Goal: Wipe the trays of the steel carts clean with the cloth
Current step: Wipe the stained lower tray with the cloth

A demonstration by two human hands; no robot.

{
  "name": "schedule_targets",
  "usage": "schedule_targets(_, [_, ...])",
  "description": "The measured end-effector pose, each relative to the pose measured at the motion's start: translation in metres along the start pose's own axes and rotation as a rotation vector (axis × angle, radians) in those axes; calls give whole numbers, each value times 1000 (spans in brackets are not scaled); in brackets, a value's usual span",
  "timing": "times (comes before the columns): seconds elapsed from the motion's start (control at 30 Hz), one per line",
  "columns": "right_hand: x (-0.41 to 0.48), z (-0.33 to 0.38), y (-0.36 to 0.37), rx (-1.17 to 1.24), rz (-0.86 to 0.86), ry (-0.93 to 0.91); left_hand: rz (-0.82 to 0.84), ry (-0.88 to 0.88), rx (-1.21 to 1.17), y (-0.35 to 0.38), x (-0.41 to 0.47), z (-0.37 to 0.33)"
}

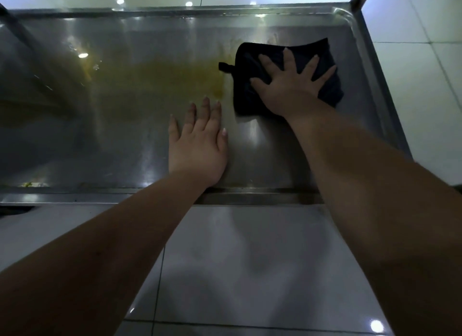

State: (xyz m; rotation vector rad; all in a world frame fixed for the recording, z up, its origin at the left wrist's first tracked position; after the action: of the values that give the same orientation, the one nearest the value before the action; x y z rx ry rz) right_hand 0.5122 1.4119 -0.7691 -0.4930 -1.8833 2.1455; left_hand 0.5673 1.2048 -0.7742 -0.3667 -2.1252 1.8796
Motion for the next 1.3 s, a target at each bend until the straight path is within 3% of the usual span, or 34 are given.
schedule_targets(0.47, [-7, -88, -13, 9, 1, 115, 4, 0, -22, 0, 0, 1])
schedule_targets(0.83, [-160, -101, 4, -22, -11, 154, 38, -3, -65, -4, -1, -1])
schedule_targets(0.93, [-174, -99, 4, -40, -26, 168, -18, 8, -194, -11, -3, 0])
schedule_targets(1.03, [-170, -91, 5, -29, 7, 188, -181, 1, -564, -27, -8, 7])
schedule_targets(1.13, [-174, -60, 9, -23, 1, 142, -227, -225, -960, -32, -15, 33])
schedule_targets(1.3, [-185, 61, 21, 0, 2, -49, -236, -292, -968, -40, -29, 75])
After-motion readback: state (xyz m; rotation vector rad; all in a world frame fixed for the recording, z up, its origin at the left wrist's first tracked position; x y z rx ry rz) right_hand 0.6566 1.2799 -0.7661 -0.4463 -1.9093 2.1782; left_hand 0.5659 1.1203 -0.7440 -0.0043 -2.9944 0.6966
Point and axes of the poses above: each hand's wrist, its own x-axis towards the middle knuckle, its own y-axis out of the palm, z = x × y, the point moved 5 cm from there along x, towards the middle knuckle, and after that the axes turned 3 degrees about -z, right-handed, at the moved point
